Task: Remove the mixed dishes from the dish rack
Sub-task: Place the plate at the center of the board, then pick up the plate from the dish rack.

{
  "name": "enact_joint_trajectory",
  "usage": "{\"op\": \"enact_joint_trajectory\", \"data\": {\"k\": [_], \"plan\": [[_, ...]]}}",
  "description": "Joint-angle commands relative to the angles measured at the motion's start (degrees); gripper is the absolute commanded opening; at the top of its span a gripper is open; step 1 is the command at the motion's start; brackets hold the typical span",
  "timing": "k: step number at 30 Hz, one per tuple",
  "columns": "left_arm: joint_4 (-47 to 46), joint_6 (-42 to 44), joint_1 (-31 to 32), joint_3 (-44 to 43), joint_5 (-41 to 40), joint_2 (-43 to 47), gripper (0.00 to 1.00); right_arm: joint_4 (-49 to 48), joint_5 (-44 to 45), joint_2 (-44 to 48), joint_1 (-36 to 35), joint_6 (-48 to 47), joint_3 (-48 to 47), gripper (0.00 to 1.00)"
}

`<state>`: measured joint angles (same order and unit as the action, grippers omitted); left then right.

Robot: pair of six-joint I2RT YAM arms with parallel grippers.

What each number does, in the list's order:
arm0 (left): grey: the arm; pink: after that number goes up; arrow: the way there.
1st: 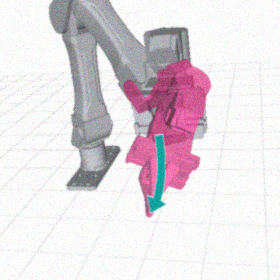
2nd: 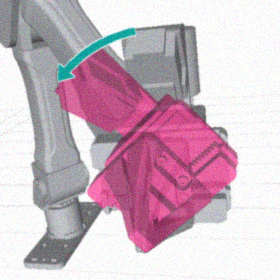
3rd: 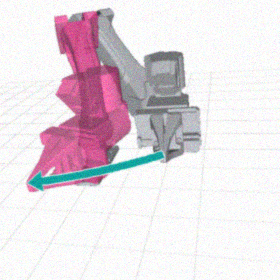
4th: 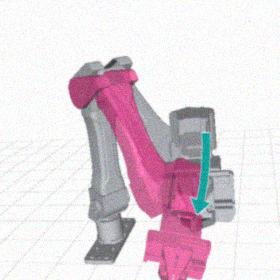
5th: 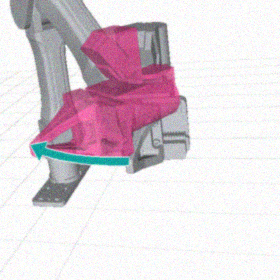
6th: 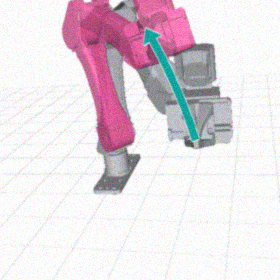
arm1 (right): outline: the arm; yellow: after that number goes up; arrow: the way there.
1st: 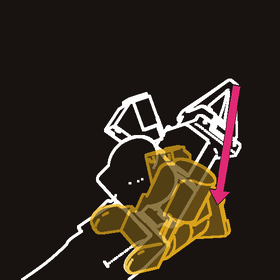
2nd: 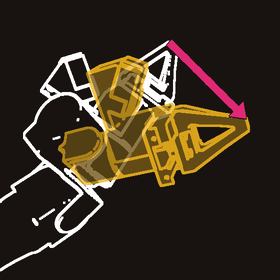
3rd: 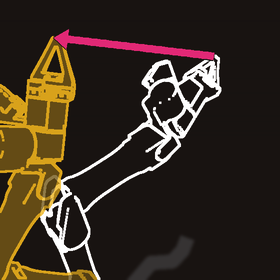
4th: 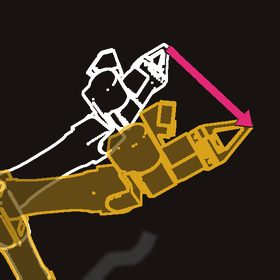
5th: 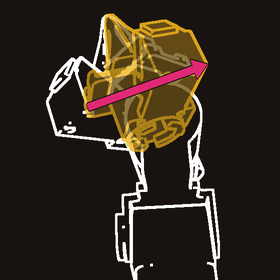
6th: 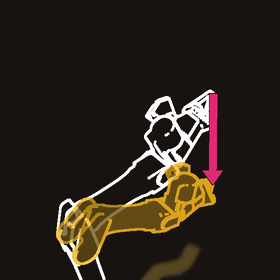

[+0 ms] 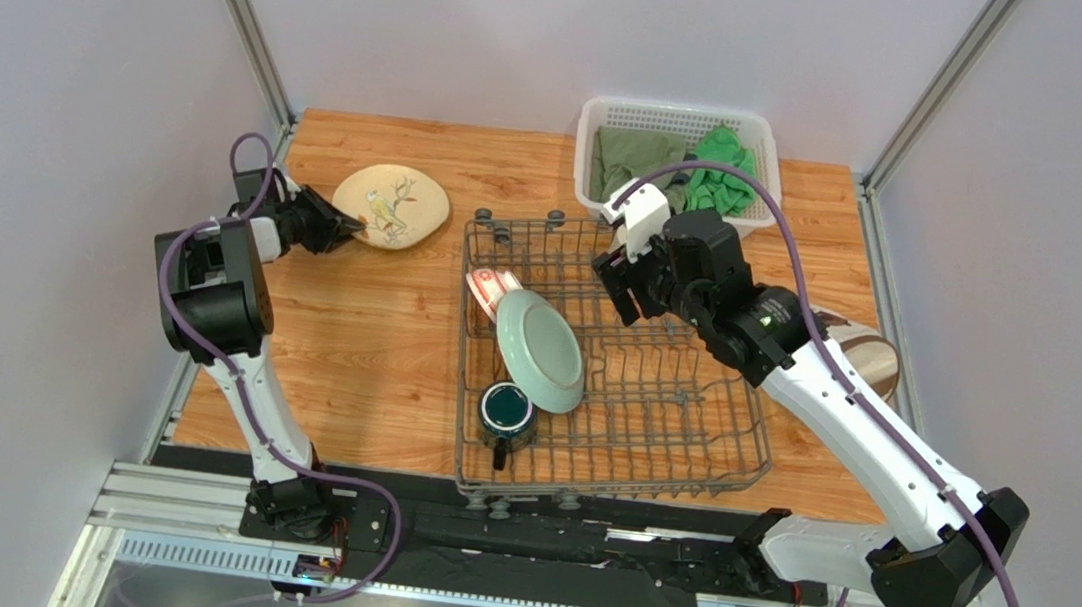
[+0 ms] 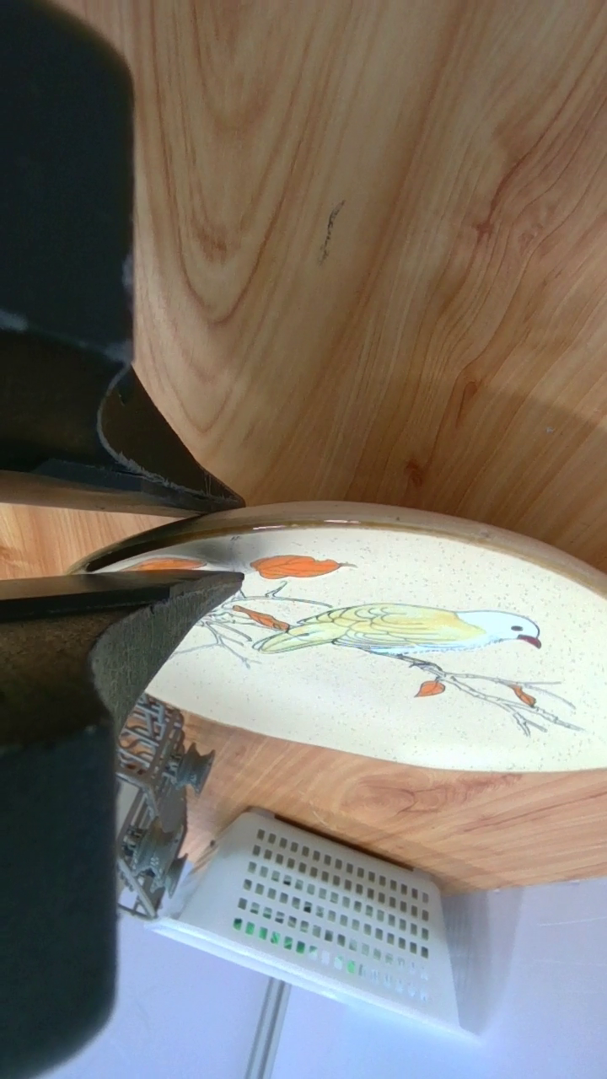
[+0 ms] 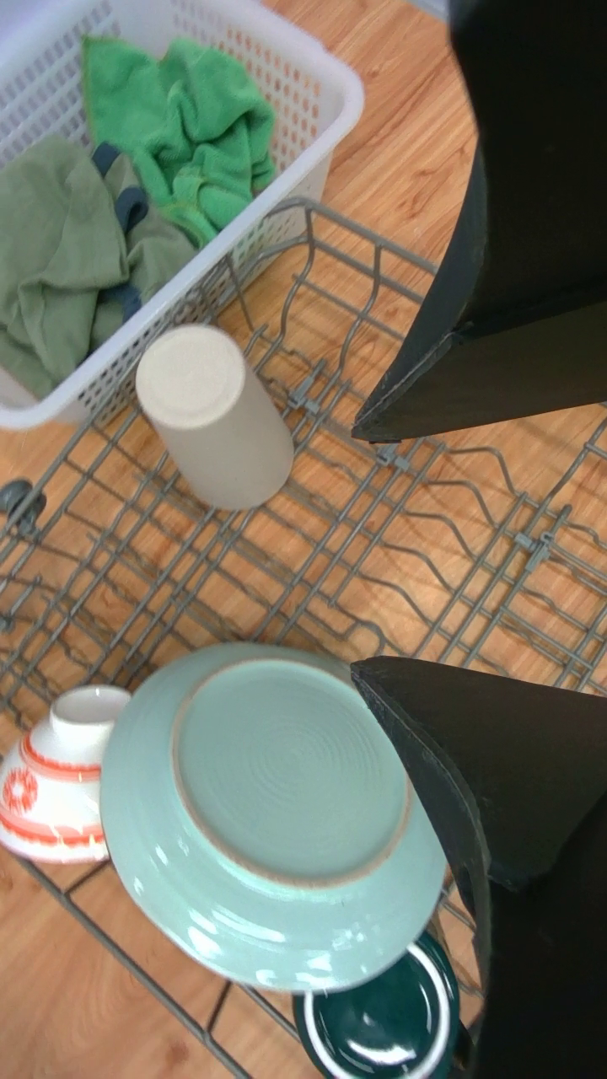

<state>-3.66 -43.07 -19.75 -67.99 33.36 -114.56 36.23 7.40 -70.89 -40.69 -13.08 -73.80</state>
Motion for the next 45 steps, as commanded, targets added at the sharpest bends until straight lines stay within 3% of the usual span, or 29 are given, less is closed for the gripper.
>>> {"op": "enact_joint_trajectory", "data": {"k": [1, 20, 25, 36, 45], "plan": [[-1.88, 2.81, -0.55, -0.48, 1.53, 4.08, 0.31, 0.24, -2.47, 0.67, -3.43, 0.43, 1.28, 0.68], [3.31, 9.32, -0.55, 0.66, -2.34, 6.37, 0.43, -1.25, -5.47, 1.99, -16.44, -0.72, 11.57, 0.68], [5.42, 10.37, -0.64, 0.92, -3.39, 6.72, 0.48, -1.6, -3.62, 0.14, -18.37, 0.86, 10.26, 0.67], [8.23, 12.48, -0.55, 1.01, -4.89, 9.18, 0.71, -3.18, 6.57, -8.55, -22.77, 5.26, 5.34, 0.67], [11.22, 14.68, -0.56, 1.45, -5.77, 12.25, 0.75, -2.57, 8.6, -13.21, -25.93, 6.49, 1.73, 0.67]]}}
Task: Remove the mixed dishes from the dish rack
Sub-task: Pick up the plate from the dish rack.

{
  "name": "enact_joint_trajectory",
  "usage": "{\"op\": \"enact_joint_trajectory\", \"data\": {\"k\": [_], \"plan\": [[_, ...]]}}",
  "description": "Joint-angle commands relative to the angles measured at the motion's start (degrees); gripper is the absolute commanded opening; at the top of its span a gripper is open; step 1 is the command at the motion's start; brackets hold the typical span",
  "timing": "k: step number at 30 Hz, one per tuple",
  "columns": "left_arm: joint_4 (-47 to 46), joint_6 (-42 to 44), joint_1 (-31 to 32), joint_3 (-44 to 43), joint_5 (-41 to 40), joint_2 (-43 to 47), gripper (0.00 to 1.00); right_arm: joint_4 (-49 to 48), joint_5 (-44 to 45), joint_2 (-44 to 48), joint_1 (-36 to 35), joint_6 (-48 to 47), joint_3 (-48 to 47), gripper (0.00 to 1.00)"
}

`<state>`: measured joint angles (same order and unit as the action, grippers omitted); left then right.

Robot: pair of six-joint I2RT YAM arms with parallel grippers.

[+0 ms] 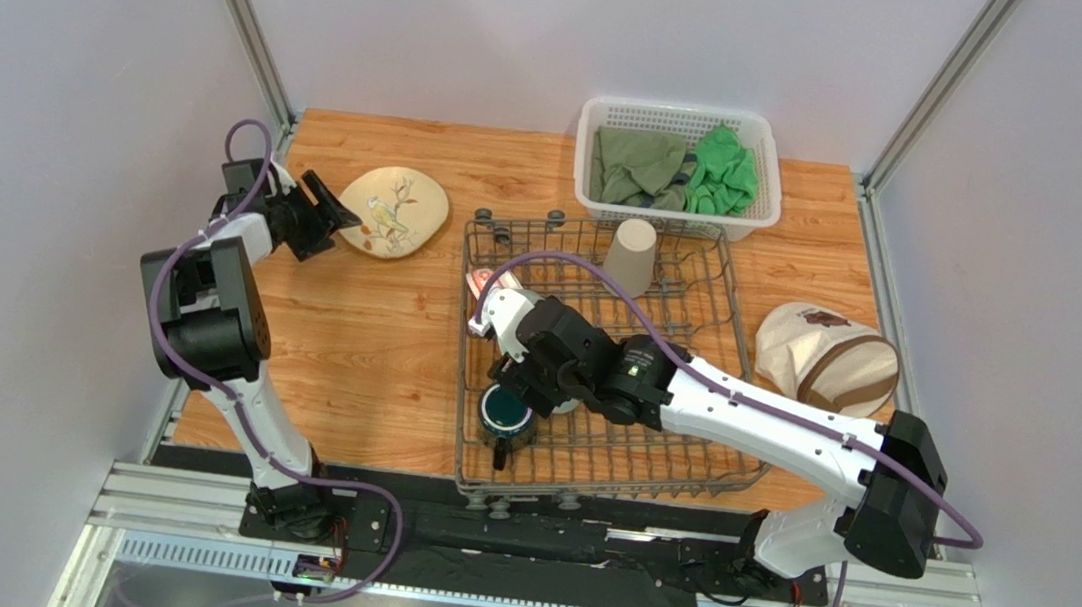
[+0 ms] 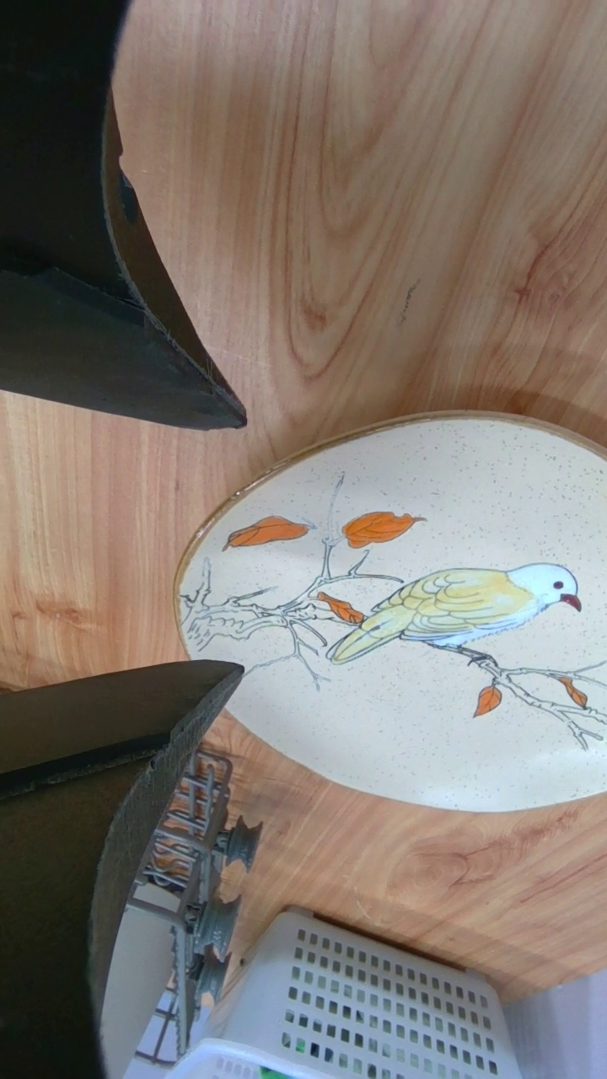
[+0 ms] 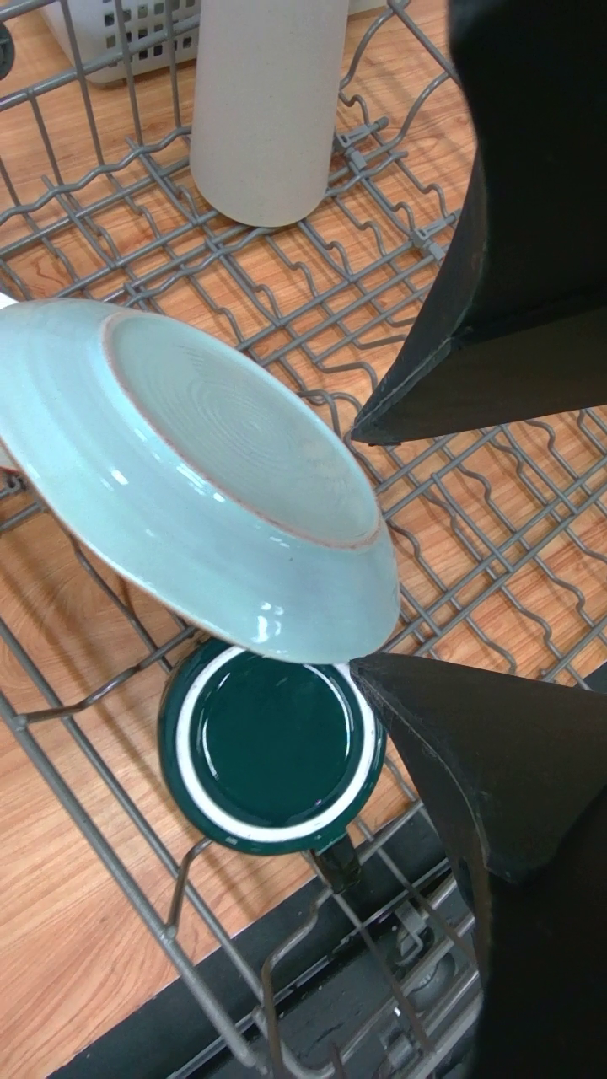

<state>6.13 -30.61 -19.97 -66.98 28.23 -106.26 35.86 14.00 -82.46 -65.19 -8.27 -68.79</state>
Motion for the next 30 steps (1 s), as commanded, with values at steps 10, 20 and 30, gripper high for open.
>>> {"op": "enact_joint_trajectory", "data": {"k": [10, 20, 30], "plan": [[2.74, 3.72, -0.34, 0.62, -1.25, 6.24, 0.76, -2.02, 3.05, -4.99, -2.93, 1.77, -4.94, 0.66], [2.48, 4.07, -0.42, 1.15, -1.51, 6.85, 0.76, -2.46, 3.75, -7.63, -3.02, 1.33, -5.56, 0.65], [1.61, 4.24, -0.42, 1.33, 0.07, 6.5, 0.76, -5.18, 9.55, -9.83, -2.93, -0.25, -5.65, 0.64]]}}
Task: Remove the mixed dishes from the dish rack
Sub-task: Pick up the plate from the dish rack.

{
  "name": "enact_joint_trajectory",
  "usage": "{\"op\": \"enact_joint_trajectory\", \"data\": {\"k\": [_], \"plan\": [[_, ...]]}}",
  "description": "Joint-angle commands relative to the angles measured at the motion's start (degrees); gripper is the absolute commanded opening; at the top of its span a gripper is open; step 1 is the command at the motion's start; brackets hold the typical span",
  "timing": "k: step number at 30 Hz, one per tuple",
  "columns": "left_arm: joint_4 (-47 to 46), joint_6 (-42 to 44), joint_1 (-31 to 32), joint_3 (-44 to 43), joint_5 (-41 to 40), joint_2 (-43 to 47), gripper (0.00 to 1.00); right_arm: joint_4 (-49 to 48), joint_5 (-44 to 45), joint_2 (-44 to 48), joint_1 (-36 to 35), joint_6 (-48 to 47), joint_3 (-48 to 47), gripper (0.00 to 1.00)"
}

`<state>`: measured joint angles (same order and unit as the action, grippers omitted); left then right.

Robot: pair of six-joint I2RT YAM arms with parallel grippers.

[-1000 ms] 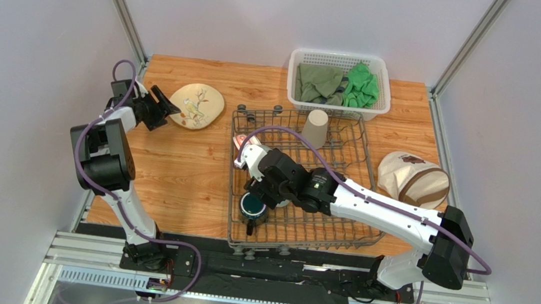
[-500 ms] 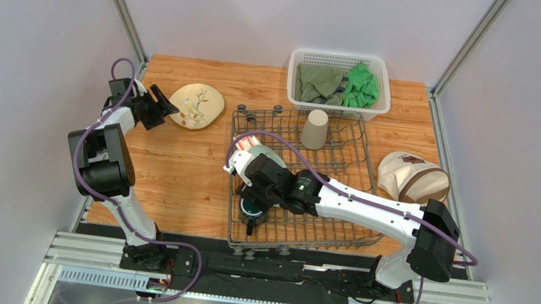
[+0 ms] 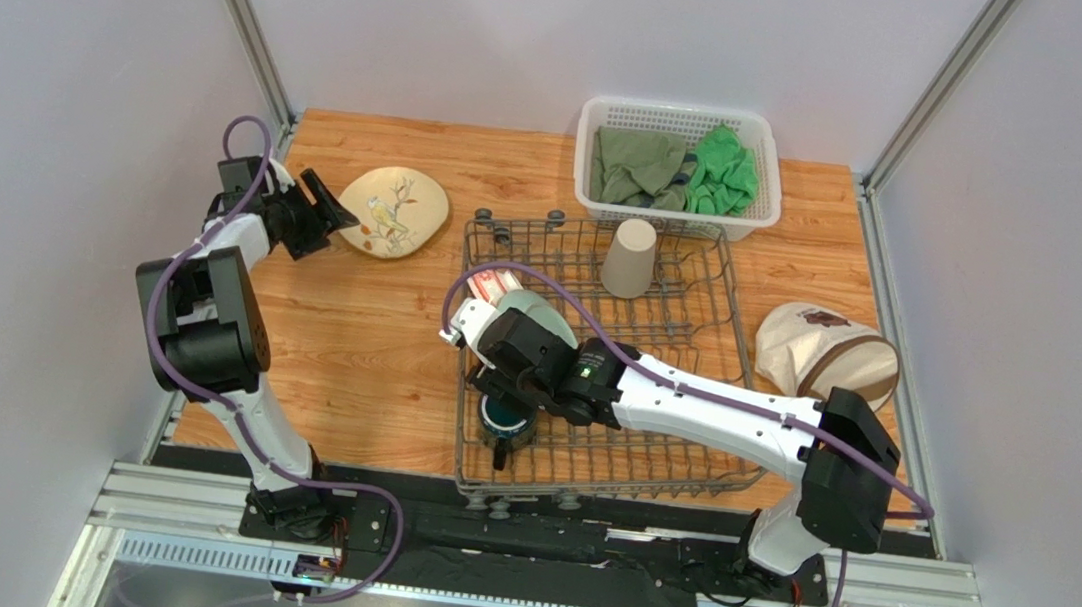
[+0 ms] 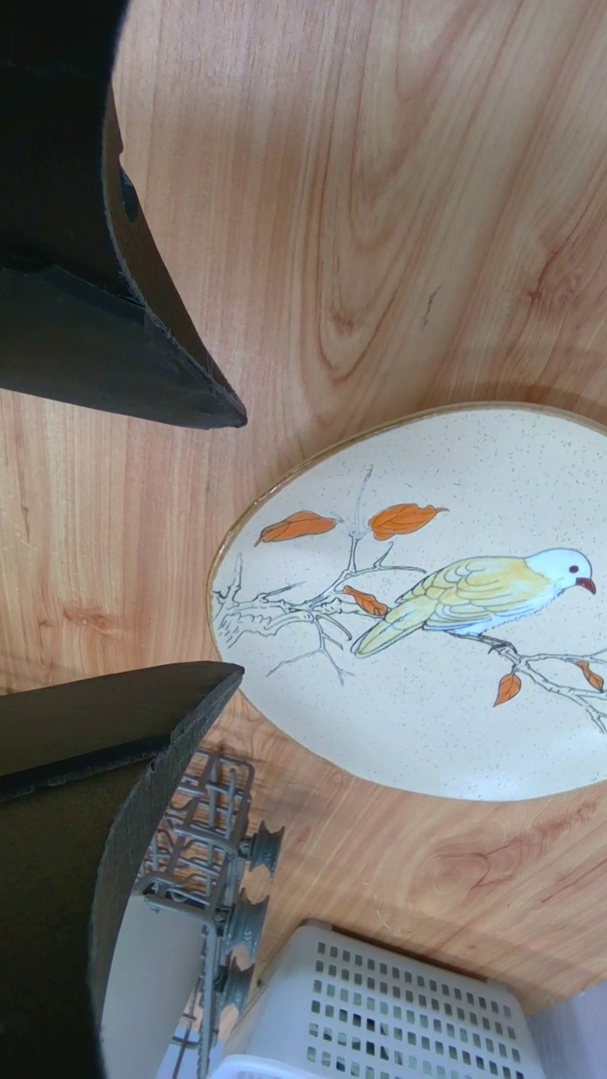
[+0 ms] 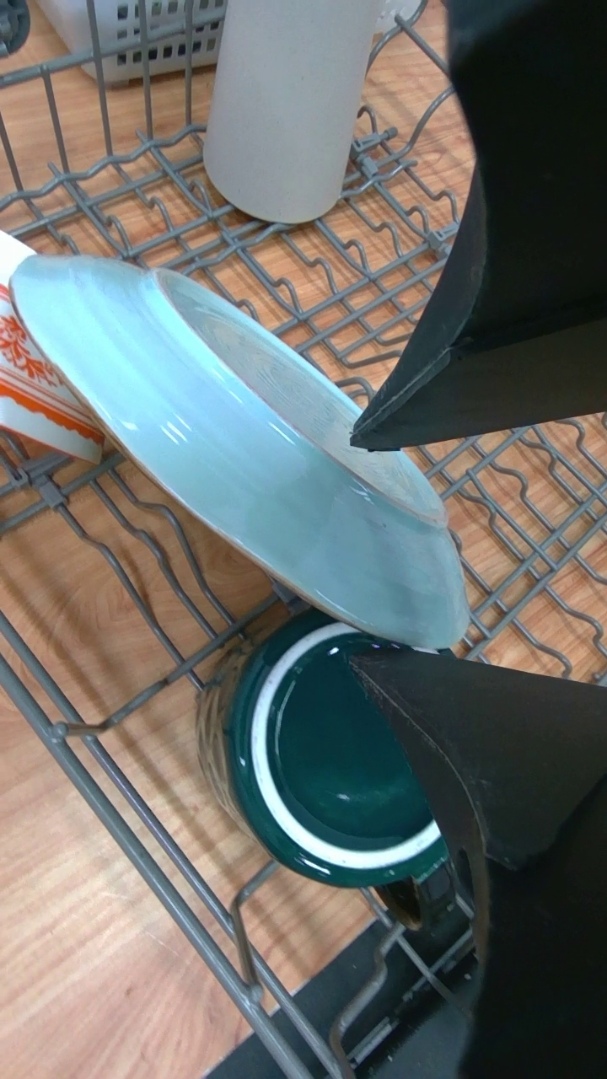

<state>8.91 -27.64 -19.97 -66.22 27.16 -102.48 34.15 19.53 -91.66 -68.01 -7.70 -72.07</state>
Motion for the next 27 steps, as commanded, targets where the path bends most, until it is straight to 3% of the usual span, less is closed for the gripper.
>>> {"op": "enact_joint_trajectory", "data": {"k": [1, 27], "plan": [[-1.17, 1.27, -0.42, 0.65, 1.23, 2.81, 0.76, -3.56, 4.37, -0.8, -0.11, -0.82, -2.37, 0.64], [-1.96, 1.71, -0.42, 1.44, 1.67, 2.9, 0.76, -3.3, 11.85, 2.36, 3.49, -1.79, -2.02, 0.62]]}}
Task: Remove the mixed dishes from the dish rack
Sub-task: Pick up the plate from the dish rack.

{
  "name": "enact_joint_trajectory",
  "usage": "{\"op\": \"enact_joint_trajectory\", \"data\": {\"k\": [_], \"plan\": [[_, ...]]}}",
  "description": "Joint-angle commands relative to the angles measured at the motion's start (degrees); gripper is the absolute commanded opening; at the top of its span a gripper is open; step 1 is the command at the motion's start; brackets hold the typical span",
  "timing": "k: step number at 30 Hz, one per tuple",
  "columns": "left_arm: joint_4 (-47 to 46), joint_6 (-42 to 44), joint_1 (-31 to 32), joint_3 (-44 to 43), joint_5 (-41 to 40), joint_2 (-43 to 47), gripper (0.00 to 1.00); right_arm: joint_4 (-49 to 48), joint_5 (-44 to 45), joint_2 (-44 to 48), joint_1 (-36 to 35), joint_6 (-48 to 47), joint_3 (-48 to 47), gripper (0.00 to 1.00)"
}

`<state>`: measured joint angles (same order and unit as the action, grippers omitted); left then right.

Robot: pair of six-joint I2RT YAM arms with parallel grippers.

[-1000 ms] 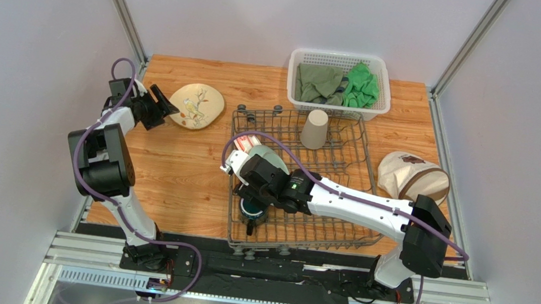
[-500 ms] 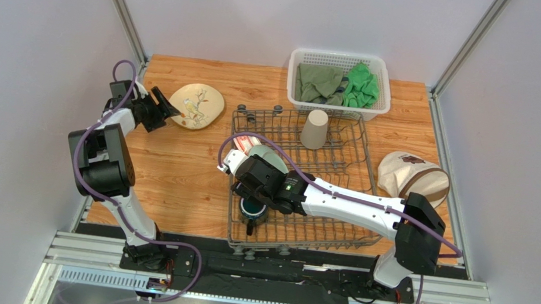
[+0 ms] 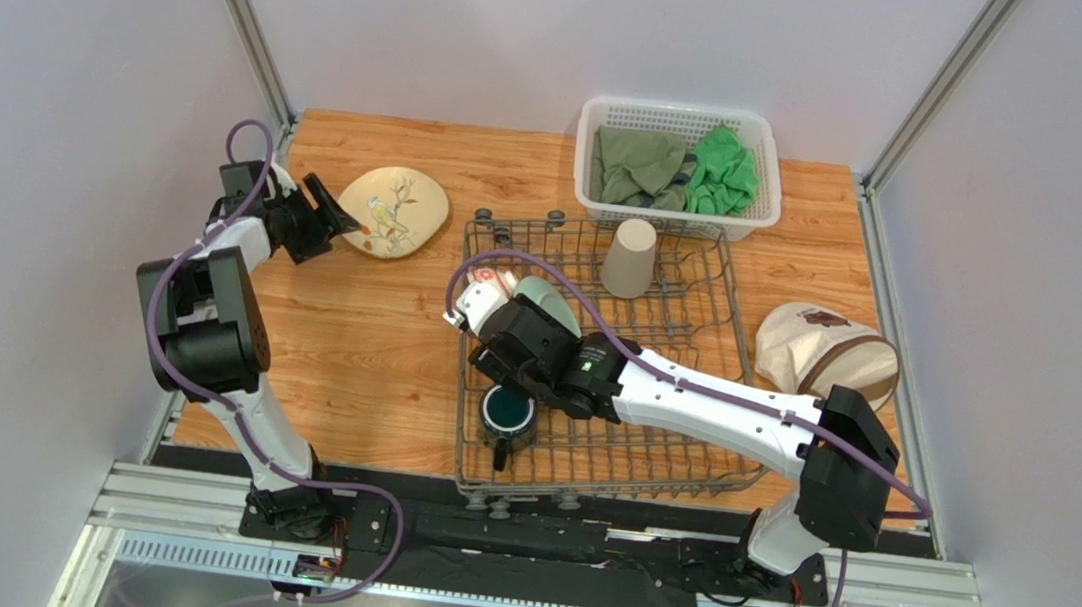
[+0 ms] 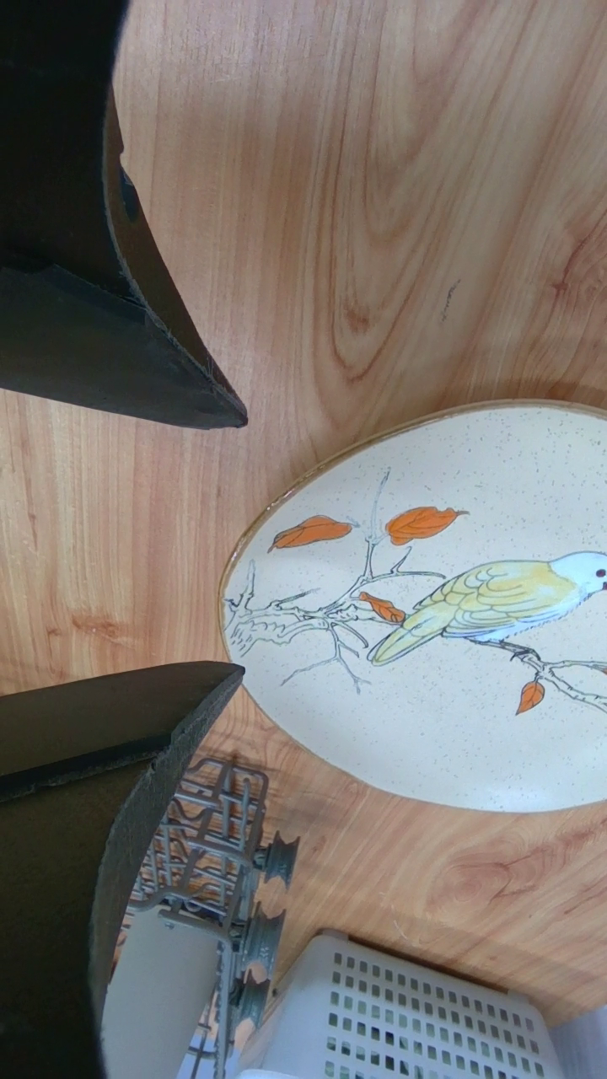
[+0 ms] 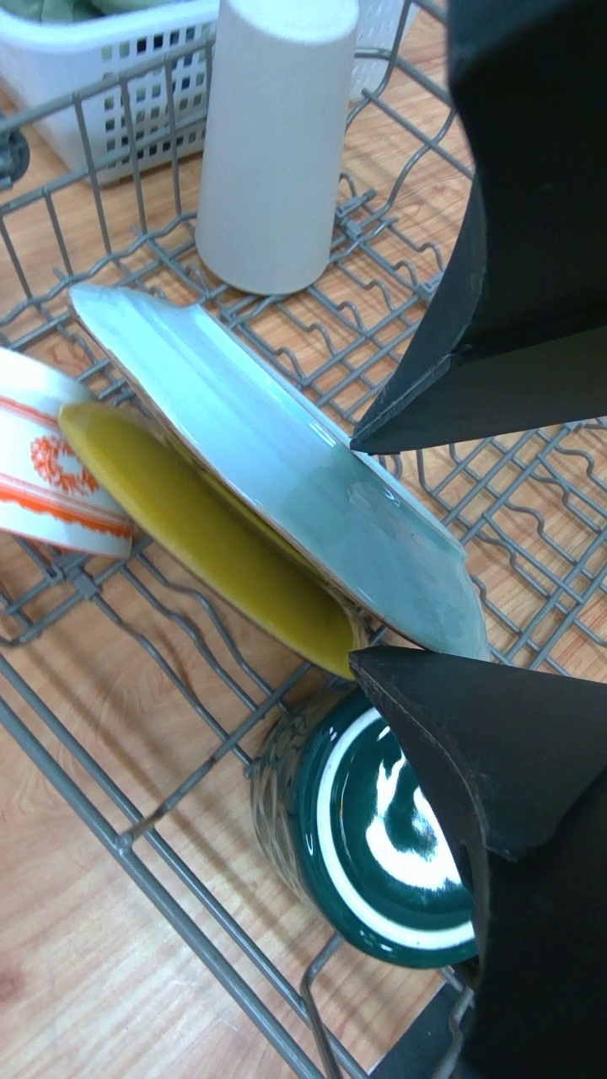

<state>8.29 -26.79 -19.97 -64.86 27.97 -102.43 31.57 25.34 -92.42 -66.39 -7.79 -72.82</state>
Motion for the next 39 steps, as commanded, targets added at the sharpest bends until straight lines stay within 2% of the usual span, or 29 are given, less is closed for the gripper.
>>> {"op": "enact_joint_trajectory", "data": {"k": [1, 13, 39], "plan": [[-1.26, 0.94, -0.34, 0.09, 0.78, 2.94, 0.76, -0.72, 6.29, 3.21, 1.97, -1.7, -0.93, 0.62], [-1.26, 0.77, -0.42, 0.17, 1.21, 2.76, 0.76, 0.15, 8.41, 4.62, 3.9, -1.44, 1.36, 0.61], [-1.62, 0.77, -0.34, 0.7, 1.57, 2.15, 0.76, 2.09, 5.77, 7.17, 6.1, 0.23, 6.28, 0.61]]}}
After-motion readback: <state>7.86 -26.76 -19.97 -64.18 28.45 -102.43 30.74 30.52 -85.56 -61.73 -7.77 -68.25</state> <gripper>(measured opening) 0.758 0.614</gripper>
